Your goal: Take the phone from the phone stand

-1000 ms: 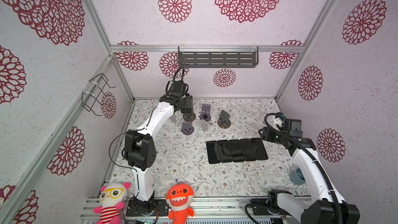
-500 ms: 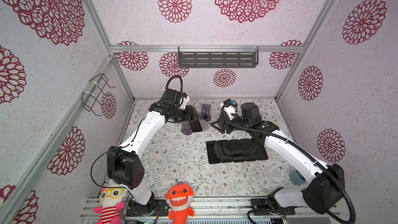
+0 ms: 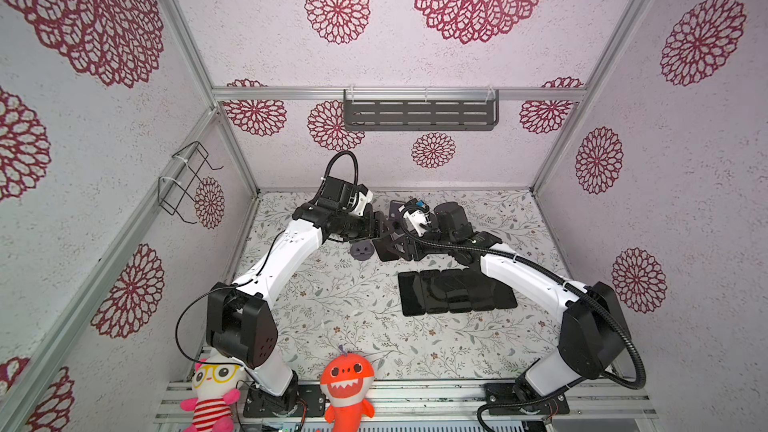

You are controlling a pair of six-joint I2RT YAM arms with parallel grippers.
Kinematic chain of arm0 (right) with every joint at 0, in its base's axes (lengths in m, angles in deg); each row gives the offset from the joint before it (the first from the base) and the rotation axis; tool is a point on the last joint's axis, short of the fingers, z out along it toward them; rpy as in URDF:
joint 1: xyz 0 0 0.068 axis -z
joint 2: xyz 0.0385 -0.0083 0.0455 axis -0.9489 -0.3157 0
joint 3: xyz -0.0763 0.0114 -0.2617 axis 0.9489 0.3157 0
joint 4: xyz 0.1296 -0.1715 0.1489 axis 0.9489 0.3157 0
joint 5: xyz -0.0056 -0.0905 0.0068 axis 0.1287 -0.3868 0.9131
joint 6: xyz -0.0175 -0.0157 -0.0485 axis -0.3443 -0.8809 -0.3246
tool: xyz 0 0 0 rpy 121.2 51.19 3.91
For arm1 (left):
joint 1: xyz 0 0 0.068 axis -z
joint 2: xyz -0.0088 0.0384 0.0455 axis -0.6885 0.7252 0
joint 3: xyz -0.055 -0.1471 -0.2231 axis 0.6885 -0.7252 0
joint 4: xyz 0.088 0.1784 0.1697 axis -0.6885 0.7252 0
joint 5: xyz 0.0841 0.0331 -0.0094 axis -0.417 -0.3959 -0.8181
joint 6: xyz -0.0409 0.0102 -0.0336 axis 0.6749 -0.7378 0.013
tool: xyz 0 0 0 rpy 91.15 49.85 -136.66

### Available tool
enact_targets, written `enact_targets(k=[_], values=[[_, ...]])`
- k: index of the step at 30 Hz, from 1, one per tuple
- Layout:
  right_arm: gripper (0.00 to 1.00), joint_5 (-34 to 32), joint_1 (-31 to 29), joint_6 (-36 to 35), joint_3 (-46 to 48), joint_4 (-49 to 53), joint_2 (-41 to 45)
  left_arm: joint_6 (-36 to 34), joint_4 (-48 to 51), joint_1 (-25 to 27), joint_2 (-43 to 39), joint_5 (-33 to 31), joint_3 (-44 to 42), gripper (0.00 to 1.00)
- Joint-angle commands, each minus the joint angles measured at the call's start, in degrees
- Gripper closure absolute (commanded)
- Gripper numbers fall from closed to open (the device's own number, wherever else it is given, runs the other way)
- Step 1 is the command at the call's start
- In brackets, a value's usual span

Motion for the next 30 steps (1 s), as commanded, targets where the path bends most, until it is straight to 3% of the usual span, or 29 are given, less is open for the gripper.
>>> enact_targets(k=[1,4,7,9,12,17,20,24,26,30], values=[[0.67,0.22,-0.09,0.12,-1.42,-3.12,0.27,0.91,-5.82,0.15,-3.09,3.77,-1.25,0.61],[0.87,-0.45,0.15,-0.15,-1.66,-2.27,0.67,1.12,-6.65,0.18,-3.90,4.25,-2.32,0.57],[0.99,0.64,0.65,0.49,-1.50,-2.11,1.18,2.28,-11.96,-0.15,-6.03,7.41,-6.02,0.38],[1.00,2.24,1.25,0.63,-1.39,-1.73,1.90,3.11,-15.98,-1.15,-8.43,9.42,-9.24,0.16],[1.00,7.42,3.82,0.73,-0.20,-1.64,4.20,4.36,-22.59,-3.19,-14.44,10.29,-15.84,0.01],[1.00,19.73,12.59,9.54,5.93,-9.24,8.20,8.93,-41.43,-4.77,-22.68,15.03,-30.24,0.02],[1.00,28.02,15.75,17.94,9.70,-19.83,9.31,16.55,-57.12,-4.73,-21.81,19.40,-37.10,0.15],[1.00,33.76,15.68,24.52,11.31,-26.96,8.32,27.91,-77.95,-4.34,-17.51,21.81,-42.77,0.33],[1.00,34.73,15.39,26.35,12.03,-29.32,7.83,31.08,-84.39,-4.16,-15.82,21.95,-44.09,0.30],[1.00,35.47,13.89,28.05,12.24,-32.05,6.33,32.36,-87.18,-2.47,-12.15,21.69,-43.63,0.26]])
